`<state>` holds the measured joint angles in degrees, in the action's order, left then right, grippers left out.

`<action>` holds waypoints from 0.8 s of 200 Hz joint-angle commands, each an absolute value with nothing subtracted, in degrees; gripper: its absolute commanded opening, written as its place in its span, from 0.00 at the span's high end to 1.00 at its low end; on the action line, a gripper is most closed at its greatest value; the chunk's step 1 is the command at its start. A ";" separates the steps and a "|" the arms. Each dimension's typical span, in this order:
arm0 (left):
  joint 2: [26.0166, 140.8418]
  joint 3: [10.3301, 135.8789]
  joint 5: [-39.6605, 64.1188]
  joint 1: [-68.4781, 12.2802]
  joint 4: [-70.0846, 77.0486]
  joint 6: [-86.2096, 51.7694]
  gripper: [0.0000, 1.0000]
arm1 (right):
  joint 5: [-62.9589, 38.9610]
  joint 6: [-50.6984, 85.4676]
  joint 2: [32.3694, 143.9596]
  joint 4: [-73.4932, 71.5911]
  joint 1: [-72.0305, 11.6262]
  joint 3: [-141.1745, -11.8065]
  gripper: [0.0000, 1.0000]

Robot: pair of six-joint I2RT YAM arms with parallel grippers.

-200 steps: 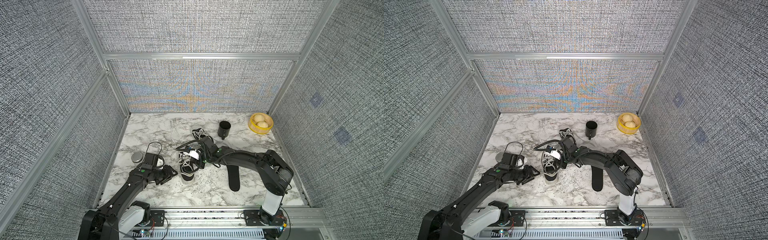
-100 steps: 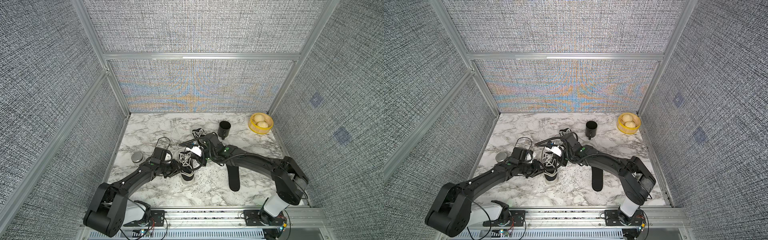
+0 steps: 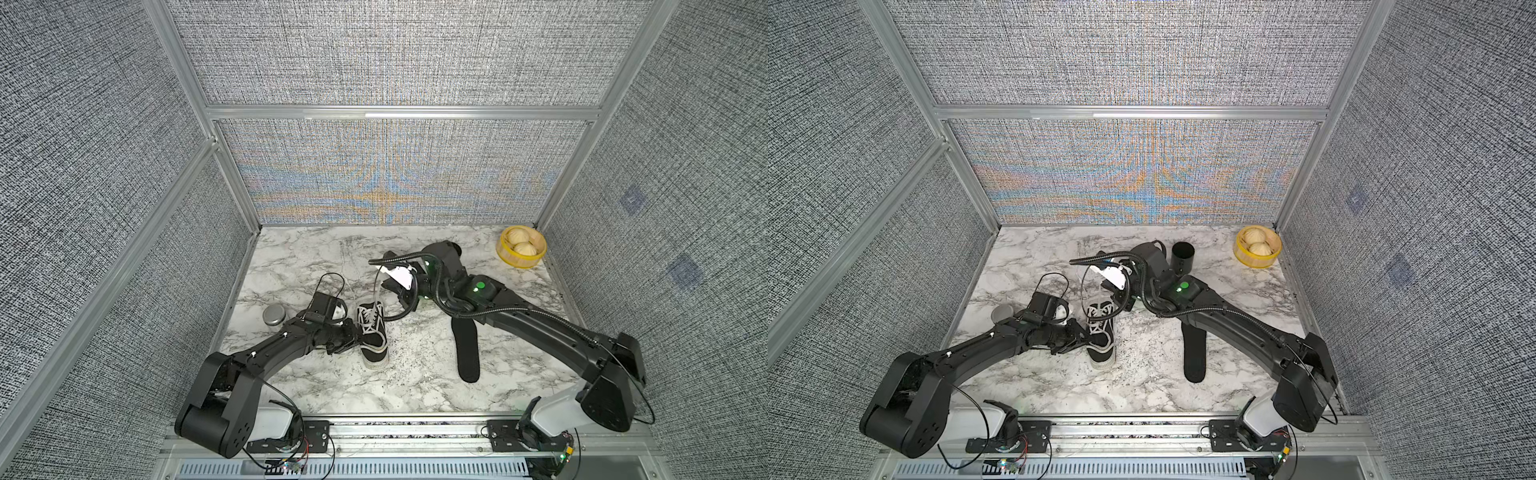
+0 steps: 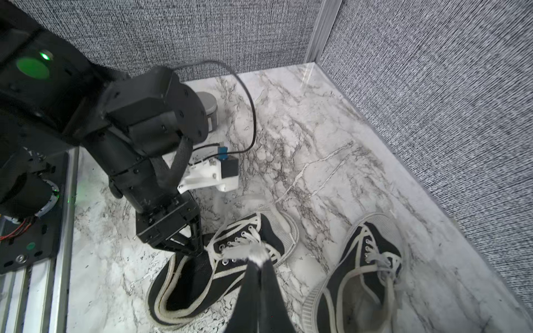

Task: Remove the insole from the shoe
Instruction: Untie the shoelace on the shoe.

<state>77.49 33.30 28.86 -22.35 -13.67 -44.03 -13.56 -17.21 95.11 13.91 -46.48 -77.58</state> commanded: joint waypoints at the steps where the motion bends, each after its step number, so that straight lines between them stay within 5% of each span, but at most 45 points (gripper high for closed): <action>1: 77.66 33.49 27.13 -22.23 -15.28 -42.89 0.73 | -12.44 -16.98 95.32 13.07 -46.58 -79.91 1.00; 160: 77.34 34.19 26.41 -22.24 -16.77 -42.28 0.74 | -12.31 -12.88 101.98 3.87 -45.44 -89.53 1.00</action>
